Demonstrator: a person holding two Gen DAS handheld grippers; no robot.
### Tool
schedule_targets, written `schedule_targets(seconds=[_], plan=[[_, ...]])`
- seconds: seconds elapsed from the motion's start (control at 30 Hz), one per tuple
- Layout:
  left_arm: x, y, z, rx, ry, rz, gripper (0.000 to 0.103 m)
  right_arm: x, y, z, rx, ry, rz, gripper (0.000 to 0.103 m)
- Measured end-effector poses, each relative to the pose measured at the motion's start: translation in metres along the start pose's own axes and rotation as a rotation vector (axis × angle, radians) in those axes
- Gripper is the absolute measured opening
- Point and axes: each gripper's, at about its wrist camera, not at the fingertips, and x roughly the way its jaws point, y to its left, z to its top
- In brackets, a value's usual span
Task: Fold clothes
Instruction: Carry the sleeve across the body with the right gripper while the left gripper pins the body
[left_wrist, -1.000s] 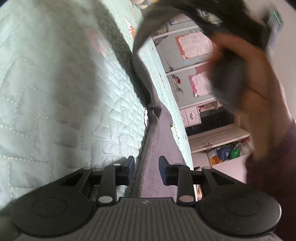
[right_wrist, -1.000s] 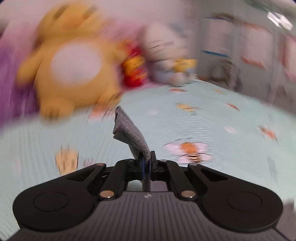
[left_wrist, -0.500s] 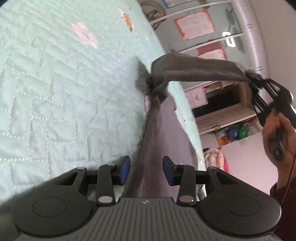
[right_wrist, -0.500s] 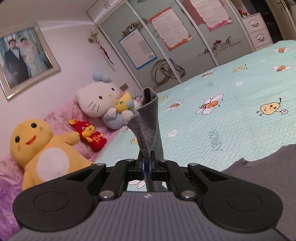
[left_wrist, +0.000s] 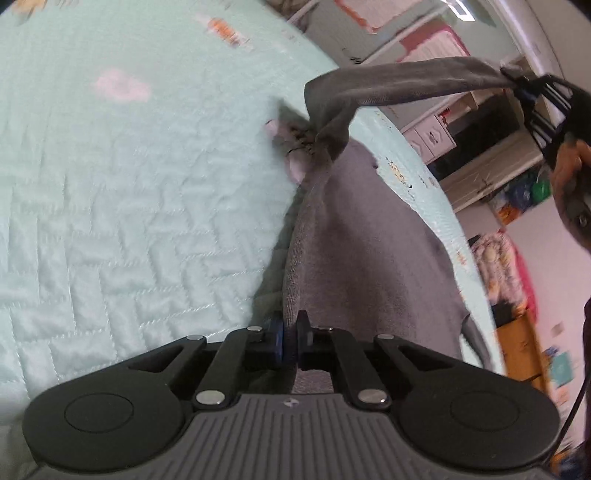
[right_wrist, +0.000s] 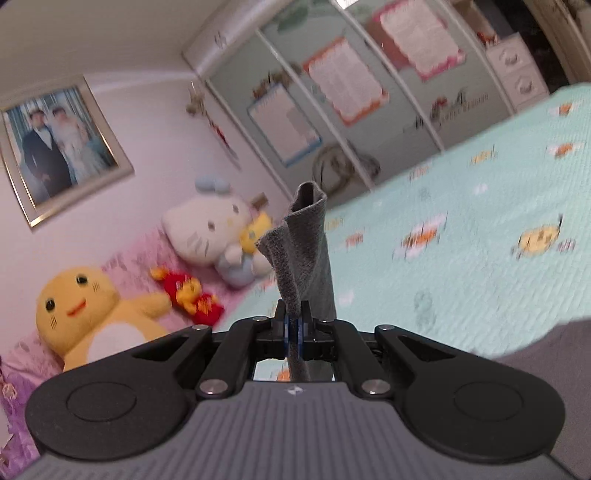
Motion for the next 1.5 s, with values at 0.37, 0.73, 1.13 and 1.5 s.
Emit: schedule_targets(seconds=[0.37,0.73,1.13,1.5], plan=[[0.011,-0.115,-0.022,0.470,0.045,0.010,0.006,-0.145,-0.108,0.036,0.028,-0.266,-0.018,0.003],[0.053,-0.120,-0.054,0.496,0.214,0.030,0.014,-0.196,-0.245,-0.037,0.161,-0.236,-0.243,0.003],[-0.031,-0.085,-0.027,0.251,0.019,-0.071,0.048,-0.191,-0.255,-0.013,0.103,-0.198,-0.276,0.003],[-0.007,-0.161,-0.102,0.768,0.095,0.137,0.061,-0.179,-0.241,-0.020,0.045,-0.140,-0.263,0.003]])
